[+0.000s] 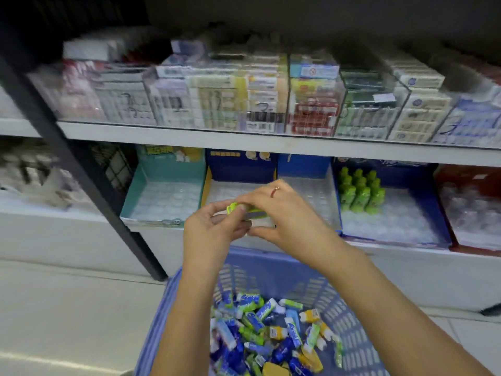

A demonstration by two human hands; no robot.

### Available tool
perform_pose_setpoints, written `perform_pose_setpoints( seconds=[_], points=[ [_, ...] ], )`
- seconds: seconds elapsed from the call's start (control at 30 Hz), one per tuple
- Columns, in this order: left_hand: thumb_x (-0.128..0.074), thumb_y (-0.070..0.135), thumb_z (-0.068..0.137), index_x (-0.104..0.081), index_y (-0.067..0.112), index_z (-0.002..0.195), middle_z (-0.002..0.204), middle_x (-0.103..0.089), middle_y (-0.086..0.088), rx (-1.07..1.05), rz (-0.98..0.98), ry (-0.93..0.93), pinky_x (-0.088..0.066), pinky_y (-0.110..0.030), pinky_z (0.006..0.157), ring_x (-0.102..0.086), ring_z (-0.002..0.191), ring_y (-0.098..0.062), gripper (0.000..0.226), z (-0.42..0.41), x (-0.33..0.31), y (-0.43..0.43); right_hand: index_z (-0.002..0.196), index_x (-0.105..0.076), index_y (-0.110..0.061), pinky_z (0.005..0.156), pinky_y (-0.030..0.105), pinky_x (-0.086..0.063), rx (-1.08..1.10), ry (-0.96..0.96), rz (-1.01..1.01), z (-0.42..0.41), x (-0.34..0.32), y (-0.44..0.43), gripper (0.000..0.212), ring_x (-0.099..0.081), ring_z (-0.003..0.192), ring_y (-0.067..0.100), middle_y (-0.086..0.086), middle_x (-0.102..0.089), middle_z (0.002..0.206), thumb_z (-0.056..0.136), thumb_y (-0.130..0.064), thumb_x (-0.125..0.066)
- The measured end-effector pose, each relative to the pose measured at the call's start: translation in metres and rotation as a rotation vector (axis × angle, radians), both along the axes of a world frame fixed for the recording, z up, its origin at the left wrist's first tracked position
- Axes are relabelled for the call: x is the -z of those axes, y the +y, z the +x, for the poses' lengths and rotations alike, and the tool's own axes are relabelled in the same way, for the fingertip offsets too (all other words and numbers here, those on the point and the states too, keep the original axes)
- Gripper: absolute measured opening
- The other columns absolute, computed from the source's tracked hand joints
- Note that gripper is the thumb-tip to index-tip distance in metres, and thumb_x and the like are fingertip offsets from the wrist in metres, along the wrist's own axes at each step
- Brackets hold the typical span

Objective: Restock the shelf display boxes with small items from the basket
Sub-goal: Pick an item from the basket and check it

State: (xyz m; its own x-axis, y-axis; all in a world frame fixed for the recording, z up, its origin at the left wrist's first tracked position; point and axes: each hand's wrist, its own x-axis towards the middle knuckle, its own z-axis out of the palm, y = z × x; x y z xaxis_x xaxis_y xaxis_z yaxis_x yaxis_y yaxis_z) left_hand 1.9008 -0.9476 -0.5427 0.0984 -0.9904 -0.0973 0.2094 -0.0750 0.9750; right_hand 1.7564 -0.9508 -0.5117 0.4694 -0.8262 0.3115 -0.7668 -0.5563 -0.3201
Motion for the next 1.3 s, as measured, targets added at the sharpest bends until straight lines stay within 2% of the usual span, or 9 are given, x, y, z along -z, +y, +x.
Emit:
perform_pose_setpoints(
  seconds=[0.2, 0.37, 0.43, 0.53, 0.63, 0.9, 1.13, 1.23, 1.3],
  points=[
    [-0.068, 0.032, 0.083, -0.068, 0.0, 0.093, 0.069, -0.073, -0.011, -0.085, 0.061, 0.018, -0.054, -0.018, 0.055, -0.072, 0.064, -0.018, 0.033, 0.055, 0.001, -0.012, 0.117, -0.063, -0.017, 0.084, 0.031, -0.046, -0.065, -0.08, -0.025, 0.048, 0.003, -0.025, 0.03, -0.058, 0.098, 0.017, 0.0, -0.064, 0.106, 0.087, -0.018, -0.064],
    [-0.057, 0.041, 0.089, -0.07, 0.007, 0.086, 0.077, -0.074, -0.012, -0.132, 0.089, 0.097, -0.054, -0.017, 0.056, -0.072, 0.07, -0.019, 0.036, 0.095, 0.009, -0.028, 0.107, -0.064, -0.019, 0.079, 0.021, -0.047, -0.03, -0.456, 0.128, 0.1, 0.016, -0.055, 0.024, -0.057, 0.089, 0.004, -0.011, -0.062, 0.1, 0.084, -0.021, -0.068],
    [-0.051, 0.039, 0.094, -0.068, 0.01, 0.097, 0.091, -0.074, -0.003, -0.192, -0.01, -0.216, -0.05, -0.01, 0.066, -0.07, 0.083, -0.015, 0.034, 0.105, 0.02, -0.036, 0.107, -0.065, -0.018, 0.077, 0.025, -0.047, 0.044, -0.519, 0.122, 0.12, 0.024, -0.075, 0.025, -0.059, 0.087, 0.01, -0.007, -0.064, 0.099, 0.083, -0.022, -0.068],
    [-0.05, 0.035, 0.095, -0.057, 0.014, 0.127, 0.125, -0.059, 0.003, -0.112, -0.188, -0.999, -0.035, -0.016, 0.094, -0.051, 0.115, -0.009, 0.039, 0.118, 0.037, -0.042, 0.116, -0.06, -0.013, 0.082, 0.029, -0.048, 0.158, -0.441, 0.101, 0.148, 0.031, -0.115, 0.034, -0.062, 0.095, 0.022, 0.006, -0.067, 0.107, 0.083, -0.019, -0.068],
    [-0.049, 0.033, 0.095, -0.044, 0.013, 0.139, 0.145, -0.043, -0.003, 0.065, -0.141, -1.263, -0.015, -0.029, 0.114, -0.033, 0.134, -0.019, 0.048, 0.124, 0.053, -0.042, 0.119, -0.057, -0.006, 0.088, 0.028, -0.046, 0.154, -0.407, 0.156, 0.176, 0.038, -0.148, 0.035, -0.06, 0.104, 0.025, 0.012, -0.064, 0.114, 0.085, -0.011, -0.065],
    [-0.052, 0.032, 0.094, -0.042, 0.021, 0.141, 0.151, -0.034, 0.004, 0.14, -0.191, -1.175, -0.016, -0.019, 0.11, -0.023, 0.137, -0.012, 0.049, 0.138, 0.061, -0.039, 0.111, -0.059, -0.004, 0.065, 0.015, -0.031, 0.09, -0.299, 0.141, 0.206, 0.064, -0.178, 0.024, -0.051, 0.085, 0.013, 0.016, -0.062, 0.104, 0.088, -0.006, -0.06],
    [-0.052, 0.033, 0.094, -0.041, 0.022, 0.141, 0.151, -0.033, 0.004, 0.12, -0.223, -1.149, -0.016, -0.017, 0.108, -0.021, 0.136, -0.011, 0.049, 0.137, 0.063, -0.039, 0.113, -0.063, -0.004, 0.087, 0.034, -0.046, 0.129, -0.128, 0.085, 0.214, 0.069, -0.184, 0.023, -0.055, 0.104, 0.033, 0.018, -0.056, 0.112, 0.092, -0.009, -0.054],
    [-0.052, 0.032, 0.094, -0.042, 0.022, 0.14, 0.15, -0.034, 0.003, 0.12, -0.224, -1.156, -0.016, -0.017, 0.107, -0.021, 0.135, -0.011, 0.049, 0.137, 0.066, -0.039, 0.094, -0.055, -0.012, 0.081, 0.044, -0.046, 0.15, -0.167, 0.142, 0.217, 0.067, -0.182, 0.009, -0.058, 0.094, 0.035, 0.013, -0.052, 0.093, 0.093, -0.02, -0.052],
    [-0.052, 0.032, 0.094, -0.042, 0.02, 0.14, 0.15, -0.035, 0.002, 0.129, -0.224, -1.158, -0.016, -0.017, 0.107, -0.022, 0.135, -0.012, 0.049, 0.138, 0.065, -0.04, 0.08, -0.046, -0.018, 0.076, 0.046, -0.046, 0.17, -0.102, 0.086, 0.216, 0.064, -0.182, 0.016, -0.057, 0.084, 0.033, 0.014, -0.051, 0.085, 0.093, -0.024, -0.052]
  ],
)
